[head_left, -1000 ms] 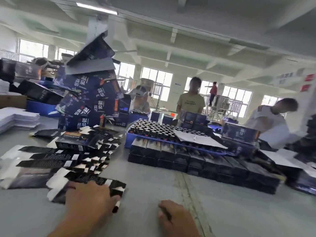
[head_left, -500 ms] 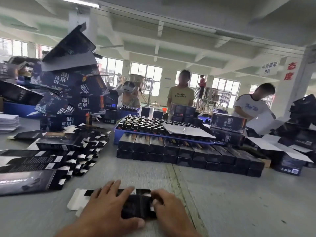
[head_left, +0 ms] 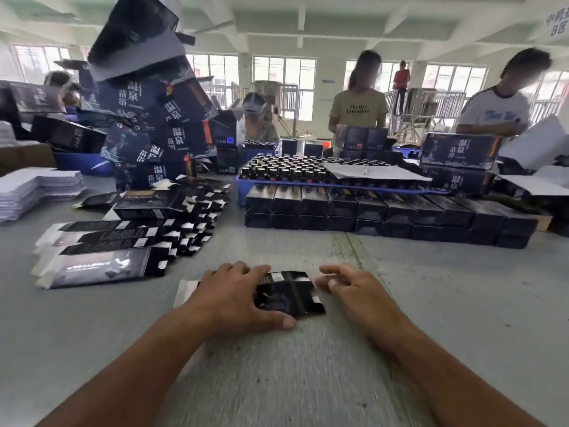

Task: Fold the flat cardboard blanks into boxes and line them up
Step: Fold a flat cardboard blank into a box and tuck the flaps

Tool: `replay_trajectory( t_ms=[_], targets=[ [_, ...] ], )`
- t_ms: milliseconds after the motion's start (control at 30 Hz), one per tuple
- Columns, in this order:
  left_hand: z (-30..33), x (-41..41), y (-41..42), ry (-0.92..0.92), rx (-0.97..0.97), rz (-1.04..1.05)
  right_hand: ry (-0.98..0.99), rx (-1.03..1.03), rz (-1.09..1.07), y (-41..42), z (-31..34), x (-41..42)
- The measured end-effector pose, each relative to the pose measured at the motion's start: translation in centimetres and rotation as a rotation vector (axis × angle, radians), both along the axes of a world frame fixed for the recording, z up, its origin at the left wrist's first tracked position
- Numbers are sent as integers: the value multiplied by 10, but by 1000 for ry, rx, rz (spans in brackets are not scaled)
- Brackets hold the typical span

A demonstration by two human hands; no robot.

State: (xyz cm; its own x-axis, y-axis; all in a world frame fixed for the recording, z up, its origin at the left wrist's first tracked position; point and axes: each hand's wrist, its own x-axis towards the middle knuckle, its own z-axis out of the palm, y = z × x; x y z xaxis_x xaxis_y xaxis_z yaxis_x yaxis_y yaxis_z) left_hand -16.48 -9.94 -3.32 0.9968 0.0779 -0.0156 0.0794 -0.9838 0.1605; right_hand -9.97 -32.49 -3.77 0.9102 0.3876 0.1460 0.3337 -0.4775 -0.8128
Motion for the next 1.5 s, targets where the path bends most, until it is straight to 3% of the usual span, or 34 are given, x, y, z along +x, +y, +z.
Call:
replay_trajectory(
  t_ms=[167,367,533,900,1200,1500],
  targets=[
    [3,-2,-3,-50,-32,2,25,43,-1,1,1,-2],
    [11,-3,-3,-313,149,-31,32,134,-36,0,1,-2],
    [15,-6,-9,-451,124,-93,32,309,-45,-5,5,0],
    [21,-15,-17,-439,32,-193,179,404,135,-19,23,-6],
    [19,-17,-22,-510,31,-255,46,337,195,-15,23,-9],
    [26,-20,-31,-624,255,-400,-148,302,112,-14,27,-14]
  ],
)
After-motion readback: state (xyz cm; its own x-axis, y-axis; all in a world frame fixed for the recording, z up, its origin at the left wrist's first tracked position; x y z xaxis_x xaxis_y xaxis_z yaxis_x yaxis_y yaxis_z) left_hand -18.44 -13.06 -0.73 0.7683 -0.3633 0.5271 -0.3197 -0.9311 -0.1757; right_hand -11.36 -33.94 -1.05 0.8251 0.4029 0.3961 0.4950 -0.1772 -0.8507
